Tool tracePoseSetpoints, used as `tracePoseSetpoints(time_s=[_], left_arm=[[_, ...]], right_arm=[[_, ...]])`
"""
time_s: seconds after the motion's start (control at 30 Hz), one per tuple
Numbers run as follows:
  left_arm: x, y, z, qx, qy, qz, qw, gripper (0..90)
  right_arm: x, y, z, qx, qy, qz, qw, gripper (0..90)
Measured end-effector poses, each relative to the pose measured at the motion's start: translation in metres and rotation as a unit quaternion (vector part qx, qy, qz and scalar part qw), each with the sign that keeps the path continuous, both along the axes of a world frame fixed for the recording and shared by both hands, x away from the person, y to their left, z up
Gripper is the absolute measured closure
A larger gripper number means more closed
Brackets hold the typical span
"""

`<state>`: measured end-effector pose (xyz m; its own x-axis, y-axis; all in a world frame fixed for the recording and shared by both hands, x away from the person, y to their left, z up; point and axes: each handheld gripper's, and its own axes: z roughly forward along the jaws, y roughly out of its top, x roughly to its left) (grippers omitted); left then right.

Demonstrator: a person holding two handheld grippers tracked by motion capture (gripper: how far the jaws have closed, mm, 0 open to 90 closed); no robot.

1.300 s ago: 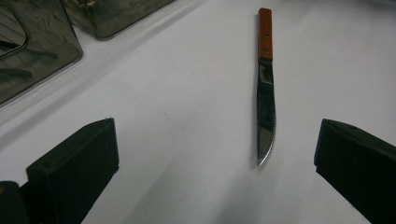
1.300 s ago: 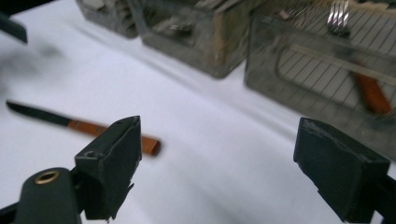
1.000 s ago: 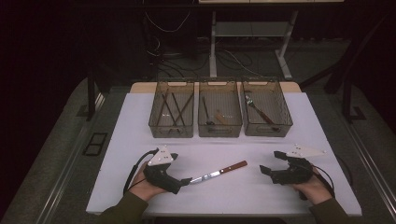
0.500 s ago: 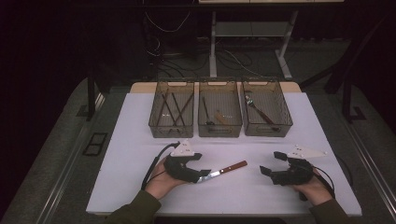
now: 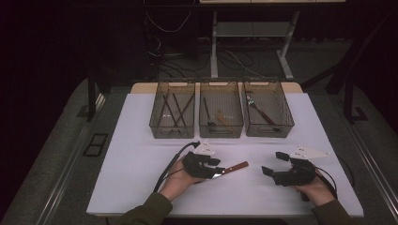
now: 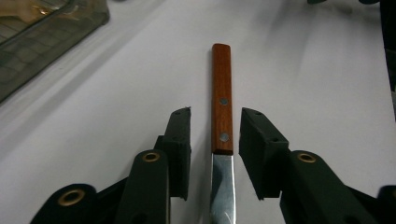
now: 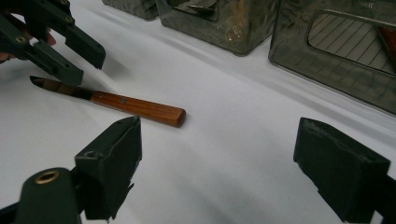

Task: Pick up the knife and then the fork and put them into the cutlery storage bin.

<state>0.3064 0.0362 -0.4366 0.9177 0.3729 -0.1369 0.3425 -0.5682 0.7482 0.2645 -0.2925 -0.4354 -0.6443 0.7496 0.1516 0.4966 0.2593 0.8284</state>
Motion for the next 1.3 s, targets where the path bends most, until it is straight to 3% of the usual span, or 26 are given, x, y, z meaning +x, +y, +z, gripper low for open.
tracePoseSetpoints(time_s=[0.33, 0.47, 0.6, 0.63, 0.83, 1.3], left_arm=[[0.001, -0.012, -0.008, 0.035, -0.001, -0.024, 0.9991, 69.6], [0.0, -0.014, -0.011, 0.039, -0.001, -0.021, 0.999, 70.7], [0.0, -0.014, -0.011, 0.05, -0.017, -0.029, 0.9982, 72.6], [-0.001, -0.015, -0.013, 0.043, -0.02, -0.025, 0.9986, 73.3], [-0.005, -0.014, -0.014, 0.053, -0.05, -0.041, 0.9965, 74.6], [-0.001, -0.012, -0.014, 0.04, -0.035, -0.047, 0.9975, 77.2]], right_arm=[[0.0, 0.0, 0.001, 0.001, 0.0, 0.0, 1.0, 15.5], [0.0, 0.0, 0.0, 0.001, -0.001, 0.0, 1.0, 15.5], [0.0, -0.001, 0.001, 0.002, -0.001, 0.0, 1.0, 15.5], [0.0, -0.001, 0.001, 0.002, -0.002, 0.0, 1.0, 15.5], [0.0, 0.0, 0.001, 0.002, -0.002, 0.001, 1.0, 15.5], [0.0, 0.0, 0.001, 0.001, -0.004, 0.009, 1.0, 15.5]])
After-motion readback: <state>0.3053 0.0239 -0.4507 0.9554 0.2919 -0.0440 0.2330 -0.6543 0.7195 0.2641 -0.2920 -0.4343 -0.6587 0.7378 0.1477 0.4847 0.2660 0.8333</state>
